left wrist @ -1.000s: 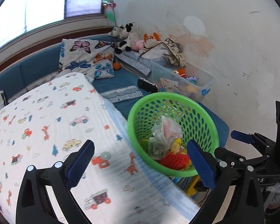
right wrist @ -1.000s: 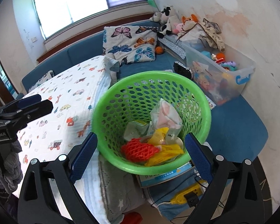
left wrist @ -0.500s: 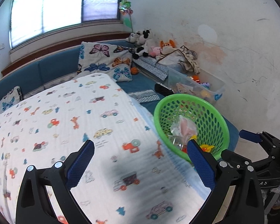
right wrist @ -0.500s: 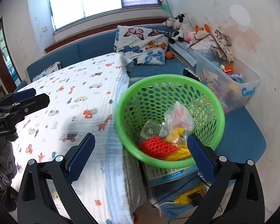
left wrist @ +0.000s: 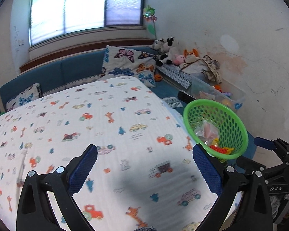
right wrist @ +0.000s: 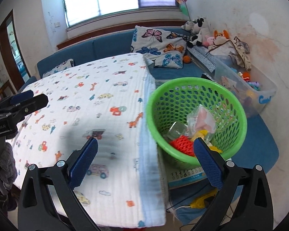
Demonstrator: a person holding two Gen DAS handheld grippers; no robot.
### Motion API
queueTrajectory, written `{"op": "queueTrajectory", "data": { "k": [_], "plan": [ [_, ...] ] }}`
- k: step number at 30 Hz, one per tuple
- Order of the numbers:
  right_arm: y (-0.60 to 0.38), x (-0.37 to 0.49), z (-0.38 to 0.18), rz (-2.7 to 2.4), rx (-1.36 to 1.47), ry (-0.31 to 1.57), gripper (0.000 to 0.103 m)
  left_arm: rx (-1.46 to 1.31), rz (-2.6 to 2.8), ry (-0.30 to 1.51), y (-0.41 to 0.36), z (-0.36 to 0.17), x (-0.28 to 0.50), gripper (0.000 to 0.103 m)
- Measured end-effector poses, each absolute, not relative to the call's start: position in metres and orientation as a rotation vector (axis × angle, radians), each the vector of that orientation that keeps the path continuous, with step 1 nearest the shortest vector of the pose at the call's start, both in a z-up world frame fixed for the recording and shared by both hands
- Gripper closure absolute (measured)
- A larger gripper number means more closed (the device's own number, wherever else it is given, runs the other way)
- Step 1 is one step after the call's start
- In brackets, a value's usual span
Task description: Collect trash
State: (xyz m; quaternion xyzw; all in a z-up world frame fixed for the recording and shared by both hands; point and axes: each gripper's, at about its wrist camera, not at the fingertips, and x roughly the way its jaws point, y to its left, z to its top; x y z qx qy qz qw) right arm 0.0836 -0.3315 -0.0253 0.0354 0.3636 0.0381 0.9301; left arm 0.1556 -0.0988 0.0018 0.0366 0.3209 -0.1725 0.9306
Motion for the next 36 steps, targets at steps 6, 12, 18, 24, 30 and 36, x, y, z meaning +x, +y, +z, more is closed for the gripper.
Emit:
{"op": "queueTrajectory", "data": {
  "k": [6, 12, 18, 24, 30, 36],
  "plan": [
    [-0.317, 0.078, -0.019, 0.105, 0.072, 0.719, 0.005, 0.068, -0.307, 0.641, -0.080, 0.001, 0.141, 0.007],
    [-0.306, 0.072, -0.015, 0.131, 0.068, 0.692, 0.005, 0.041, -0.258, 0.635, -0.057, 0.001, 0.129, 0.007],
    [-0.294, 0.069, -0.016, 0.161, 0.067, 0.680, 0.005, 0.029, -0.206, 0.605, -0.041, 0.005, 0.119, 0.007],
    [-0.283, 0.068, -0.018, 0.179, 0.045, 0.683, 0.005, 0.023, -0.167, 0.589, -0.031, 0.007, 0.111, 0.007],
    [-0.274, 0.067, -0.019, 0.195, 0.037, 0.681, 0.005, 0.013, -0.139, 0.596, -0.024, 0.004, 0.108, 0.007],
    [-0.267, 0.065, -0.018, 0.207, 0.026, 0.679, 0.005, -0.001, -0.126, 0.597, -0.018, 0.003, 0.105, 0.007]
  ]
}}
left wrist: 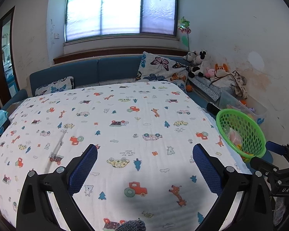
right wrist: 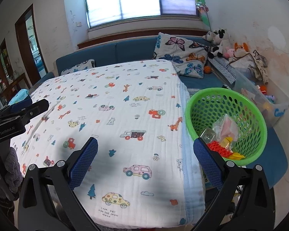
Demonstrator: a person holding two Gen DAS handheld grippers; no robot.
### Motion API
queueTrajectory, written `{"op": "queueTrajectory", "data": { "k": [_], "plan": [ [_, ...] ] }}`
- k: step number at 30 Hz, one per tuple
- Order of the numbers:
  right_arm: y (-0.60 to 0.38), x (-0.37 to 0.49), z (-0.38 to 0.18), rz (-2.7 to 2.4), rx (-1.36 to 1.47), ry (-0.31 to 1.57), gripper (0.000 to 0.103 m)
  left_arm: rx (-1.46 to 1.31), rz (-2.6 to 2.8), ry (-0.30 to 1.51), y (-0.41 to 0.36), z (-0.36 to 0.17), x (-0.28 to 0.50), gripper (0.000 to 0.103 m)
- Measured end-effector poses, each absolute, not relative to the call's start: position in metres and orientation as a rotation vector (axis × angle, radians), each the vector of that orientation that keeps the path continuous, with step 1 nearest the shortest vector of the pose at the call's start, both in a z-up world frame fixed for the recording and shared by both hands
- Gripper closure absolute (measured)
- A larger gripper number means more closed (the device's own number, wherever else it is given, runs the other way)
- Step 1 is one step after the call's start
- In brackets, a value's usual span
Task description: Collect trash
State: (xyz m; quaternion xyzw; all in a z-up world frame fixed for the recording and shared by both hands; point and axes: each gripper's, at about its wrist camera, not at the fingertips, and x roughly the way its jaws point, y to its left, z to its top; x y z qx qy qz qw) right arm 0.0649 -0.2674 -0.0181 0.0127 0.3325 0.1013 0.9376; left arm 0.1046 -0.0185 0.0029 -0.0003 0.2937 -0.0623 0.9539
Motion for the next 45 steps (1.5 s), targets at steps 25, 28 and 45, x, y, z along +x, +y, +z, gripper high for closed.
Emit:
{"op": "queueTrajectory", "data": {
  "k": [25, 28, 45],
  "plan": [
    [-0.260, 0.066, -0.019, 0.221, 0.015, 0.685, 0.005, -0.017, -0.119, 0.611, -0.009, -0.002, 0.104, 0.007],
    [-0.258, 0.066, -0.019, 0.223, 0.013, 0.686, 0.005, -0.018, -0.119, 0.611, -0.009, -0.002, 0.104, 0.007],
    [-0.254, 0.067, -0.019, 0.232, 0.010, 0.687, 0.005, -0.020, -0.119, 0.611, -0.008, -0.003, 0.102, 0.007]
  ]
}}
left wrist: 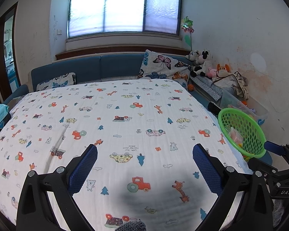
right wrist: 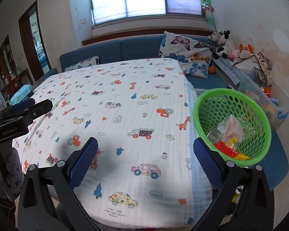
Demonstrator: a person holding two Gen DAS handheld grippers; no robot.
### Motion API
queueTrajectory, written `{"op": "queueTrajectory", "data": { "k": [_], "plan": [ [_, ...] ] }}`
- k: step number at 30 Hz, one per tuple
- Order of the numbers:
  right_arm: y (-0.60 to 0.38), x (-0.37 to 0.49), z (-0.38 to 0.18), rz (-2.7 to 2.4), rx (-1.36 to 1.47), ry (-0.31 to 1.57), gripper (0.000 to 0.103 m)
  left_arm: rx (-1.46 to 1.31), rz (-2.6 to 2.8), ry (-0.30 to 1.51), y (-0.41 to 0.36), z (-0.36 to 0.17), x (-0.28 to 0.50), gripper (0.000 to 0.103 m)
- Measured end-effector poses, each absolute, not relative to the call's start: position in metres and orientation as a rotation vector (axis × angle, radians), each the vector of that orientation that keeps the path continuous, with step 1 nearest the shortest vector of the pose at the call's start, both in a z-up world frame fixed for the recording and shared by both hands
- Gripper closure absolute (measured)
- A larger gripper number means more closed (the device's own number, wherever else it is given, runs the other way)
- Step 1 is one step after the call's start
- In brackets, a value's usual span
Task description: Collect trash
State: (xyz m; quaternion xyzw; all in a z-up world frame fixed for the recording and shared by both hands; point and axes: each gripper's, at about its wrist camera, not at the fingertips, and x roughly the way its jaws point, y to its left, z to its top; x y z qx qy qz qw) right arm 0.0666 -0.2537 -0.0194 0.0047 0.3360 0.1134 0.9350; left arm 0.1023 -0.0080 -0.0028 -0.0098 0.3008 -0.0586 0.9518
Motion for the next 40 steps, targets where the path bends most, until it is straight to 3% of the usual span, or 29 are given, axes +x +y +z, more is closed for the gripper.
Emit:
{"op": "queueTrajectory", "data": {
  "k": [40],
  "plan": [
    [-0.2554, 0.0657, -0.0168, 0.228, 0.022, 0.676, 0.005, 0.002, -0.104, 0.584, -0.0133, 0.0011, 0.0980, 0.007]
  ]
}}
